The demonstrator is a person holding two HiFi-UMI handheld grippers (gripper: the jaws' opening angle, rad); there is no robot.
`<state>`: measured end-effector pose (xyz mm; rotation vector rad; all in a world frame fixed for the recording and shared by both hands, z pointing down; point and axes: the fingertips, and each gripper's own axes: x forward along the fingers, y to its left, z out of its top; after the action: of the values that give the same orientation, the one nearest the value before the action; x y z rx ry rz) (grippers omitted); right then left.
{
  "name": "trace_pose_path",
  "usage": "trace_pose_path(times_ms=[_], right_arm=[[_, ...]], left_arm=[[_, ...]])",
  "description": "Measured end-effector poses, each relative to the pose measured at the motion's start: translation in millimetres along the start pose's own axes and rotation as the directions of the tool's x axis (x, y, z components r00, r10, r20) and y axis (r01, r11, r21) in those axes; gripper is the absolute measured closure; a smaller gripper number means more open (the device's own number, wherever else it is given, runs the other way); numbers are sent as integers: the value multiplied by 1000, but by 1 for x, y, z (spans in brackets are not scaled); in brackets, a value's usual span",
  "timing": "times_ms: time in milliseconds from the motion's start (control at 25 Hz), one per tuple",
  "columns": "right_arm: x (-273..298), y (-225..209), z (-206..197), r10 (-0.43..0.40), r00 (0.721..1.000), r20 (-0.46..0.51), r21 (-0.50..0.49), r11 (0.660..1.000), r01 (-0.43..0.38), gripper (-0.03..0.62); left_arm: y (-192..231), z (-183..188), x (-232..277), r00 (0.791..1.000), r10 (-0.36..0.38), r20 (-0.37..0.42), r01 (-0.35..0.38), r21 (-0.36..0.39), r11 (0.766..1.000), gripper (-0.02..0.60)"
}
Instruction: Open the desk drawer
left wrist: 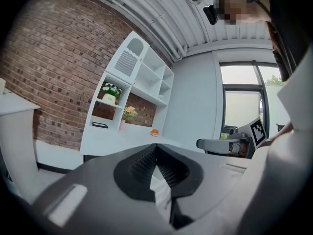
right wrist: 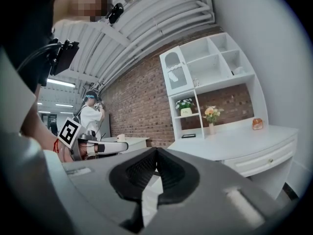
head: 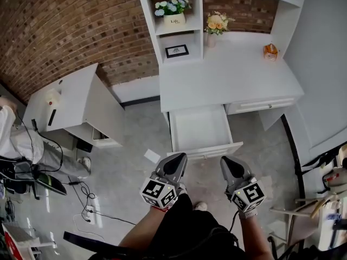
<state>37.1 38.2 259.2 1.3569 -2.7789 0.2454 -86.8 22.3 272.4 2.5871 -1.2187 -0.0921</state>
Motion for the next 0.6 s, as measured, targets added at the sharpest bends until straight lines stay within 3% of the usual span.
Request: trace_pose_path(times_ms=[600], right_arm=[[-25, 6, 63, 37, 996, 75, 11, 999, -38, 591]], left_arm=[[-9, 47, -17, 999, -8, 53, 8, -3, 1000, 580]])
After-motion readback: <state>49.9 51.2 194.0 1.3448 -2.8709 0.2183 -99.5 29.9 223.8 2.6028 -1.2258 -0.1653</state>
